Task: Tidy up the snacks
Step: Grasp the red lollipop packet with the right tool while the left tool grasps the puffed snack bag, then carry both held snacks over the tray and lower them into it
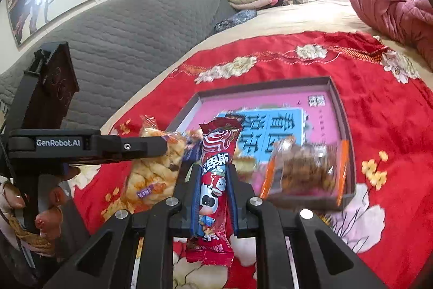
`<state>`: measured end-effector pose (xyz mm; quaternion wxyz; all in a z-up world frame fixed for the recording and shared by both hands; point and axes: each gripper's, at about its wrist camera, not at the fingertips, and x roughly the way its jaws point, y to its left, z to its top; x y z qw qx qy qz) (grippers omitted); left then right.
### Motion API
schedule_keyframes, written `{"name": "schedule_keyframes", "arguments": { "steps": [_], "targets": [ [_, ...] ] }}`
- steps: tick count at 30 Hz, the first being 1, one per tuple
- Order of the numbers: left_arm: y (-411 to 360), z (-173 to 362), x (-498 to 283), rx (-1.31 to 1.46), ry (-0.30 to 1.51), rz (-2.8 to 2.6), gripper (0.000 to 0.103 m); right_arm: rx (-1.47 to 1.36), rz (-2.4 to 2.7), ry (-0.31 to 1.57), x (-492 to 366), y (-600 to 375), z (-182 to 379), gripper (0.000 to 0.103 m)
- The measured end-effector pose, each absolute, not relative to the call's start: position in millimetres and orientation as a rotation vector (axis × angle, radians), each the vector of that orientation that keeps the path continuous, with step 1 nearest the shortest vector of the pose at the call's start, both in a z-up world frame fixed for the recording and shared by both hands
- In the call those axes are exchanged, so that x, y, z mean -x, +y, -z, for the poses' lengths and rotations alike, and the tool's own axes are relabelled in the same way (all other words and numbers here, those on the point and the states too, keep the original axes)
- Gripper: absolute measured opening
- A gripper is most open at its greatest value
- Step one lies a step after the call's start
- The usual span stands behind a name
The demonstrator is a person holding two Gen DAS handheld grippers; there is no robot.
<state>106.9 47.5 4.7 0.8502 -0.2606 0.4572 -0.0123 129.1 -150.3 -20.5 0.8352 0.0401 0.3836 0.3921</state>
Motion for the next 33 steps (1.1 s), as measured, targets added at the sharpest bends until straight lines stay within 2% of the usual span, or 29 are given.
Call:
{"name": "schedule_keyframes", "arguments": {
  "steps": [13,33],
  "targets": [
    [46.2,6.5,-142.8,0.465,0.947,-0.048,0.031,-0.072,-0.762,0.801,-162.3,-139.1,28.5,0.018],
    [43.8,21.4,-154.1,0.437,0.973,-0.078,0.031,-0.044,-0.741,0.824,-178.7,-131.5,41.3,0.018]
  ]
}}
